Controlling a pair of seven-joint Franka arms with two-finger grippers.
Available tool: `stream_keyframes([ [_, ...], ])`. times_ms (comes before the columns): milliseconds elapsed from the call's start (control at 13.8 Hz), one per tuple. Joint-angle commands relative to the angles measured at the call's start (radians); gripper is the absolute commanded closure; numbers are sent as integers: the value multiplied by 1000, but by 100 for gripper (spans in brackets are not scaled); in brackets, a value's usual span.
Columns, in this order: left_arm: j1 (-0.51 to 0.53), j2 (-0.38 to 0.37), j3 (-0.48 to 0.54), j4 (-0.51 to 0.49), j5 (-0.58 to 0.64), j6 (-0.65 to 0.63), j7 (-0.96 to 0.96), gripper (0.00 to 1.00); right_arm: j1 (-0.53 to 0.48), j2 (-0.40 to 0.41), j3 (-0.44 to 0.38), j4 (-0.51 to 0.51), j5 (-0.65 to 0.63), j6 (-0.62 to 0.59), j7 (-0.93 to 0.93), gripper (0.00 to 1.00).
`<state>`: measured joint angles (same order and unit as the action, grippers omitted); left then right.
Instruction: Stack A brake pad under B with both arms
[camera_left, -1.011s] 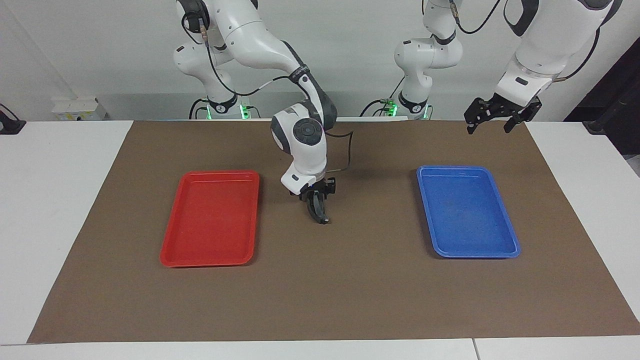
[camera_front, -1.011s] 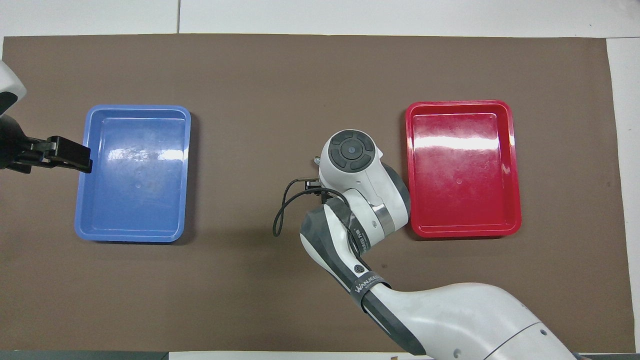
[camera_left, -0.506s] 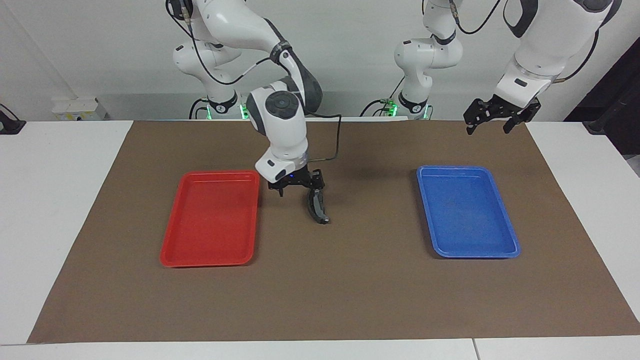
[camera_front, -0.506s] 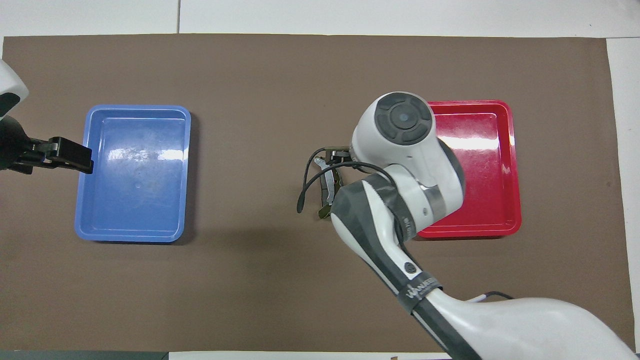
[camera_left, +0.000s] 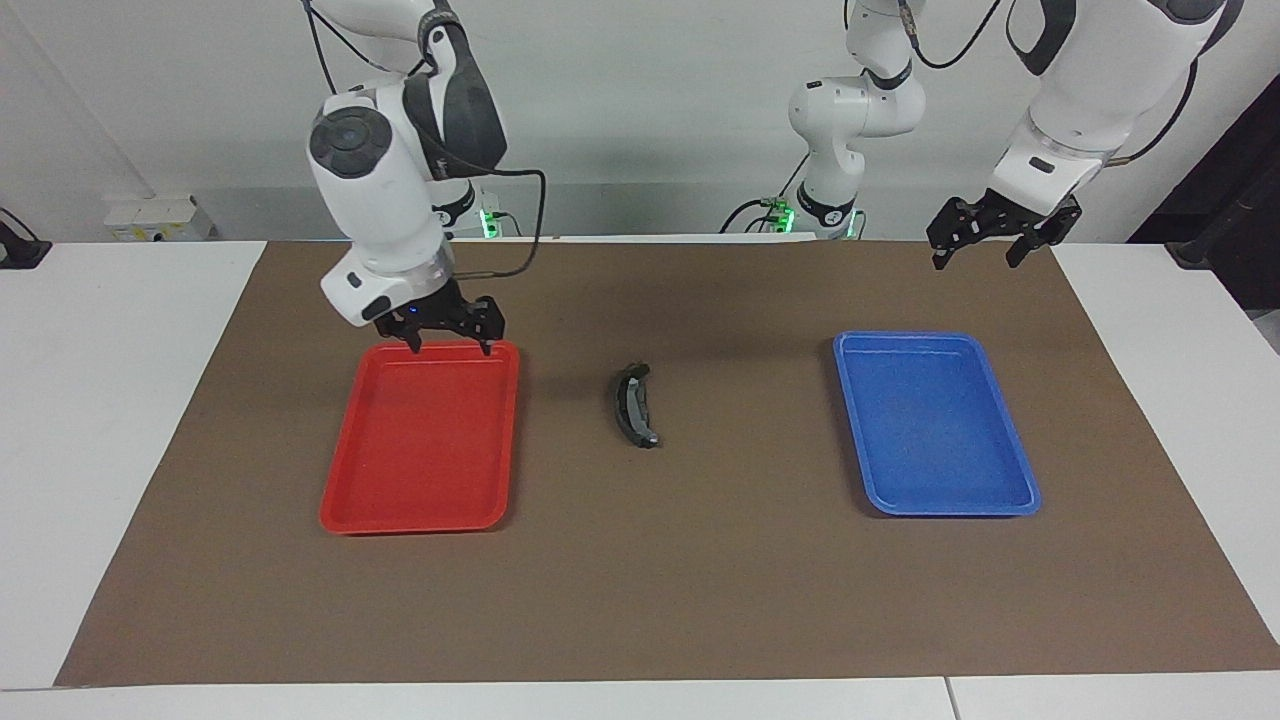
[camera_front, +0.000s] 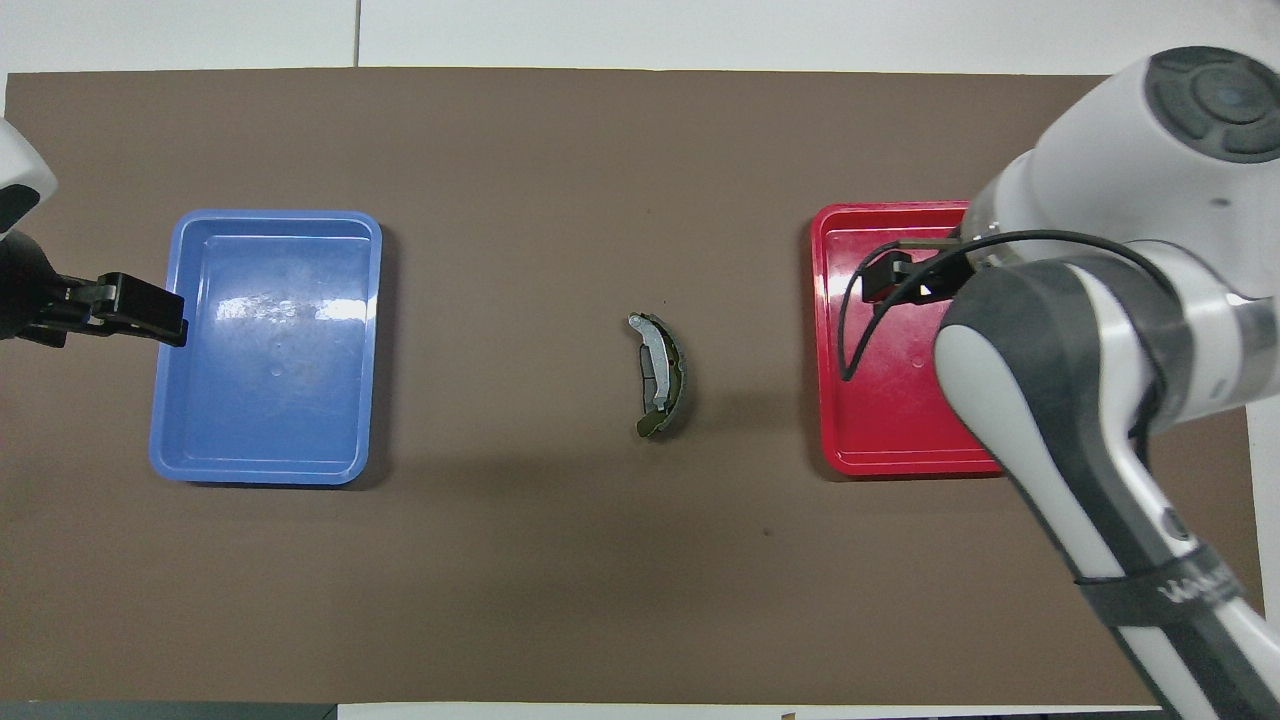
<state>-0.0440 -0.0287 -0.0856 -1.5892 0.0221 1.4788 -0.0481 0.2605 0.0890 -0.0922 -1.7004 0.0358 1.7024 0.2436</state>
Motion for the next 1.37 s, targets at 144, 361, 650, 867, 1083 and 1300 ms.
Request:
stream_keyframes([
  [144, -7, -7, 9, -12, -14, 18, 10, 0, -84, -121, 15, -21, -72, -137, -78, 0],
  [361, -7, -7, 9, -14, -14, 20, 11, 0, -153, -150, 25, -18, -73, -173, -110, 0],
  [650, -8, -7, 7, -14, -14, 20, 10, 0, -222, -141, 55, 10, -65, -191, -207, 0],
  [867, -8, -5, 4, -14, -14, 26, 10, 0, -279, -138, 89, 19, -65, -199, -217, 0],
  [1083, -8, -7, 4, -14, -14, 28, 11, 0, -308, -118, 97, 60, -63, -231, -219, 0],
  [1300, -8, -7, 4, -14, -14, 28, 11, 0, -320, -118, 104, 71, -63, -247, -234, 0],
])
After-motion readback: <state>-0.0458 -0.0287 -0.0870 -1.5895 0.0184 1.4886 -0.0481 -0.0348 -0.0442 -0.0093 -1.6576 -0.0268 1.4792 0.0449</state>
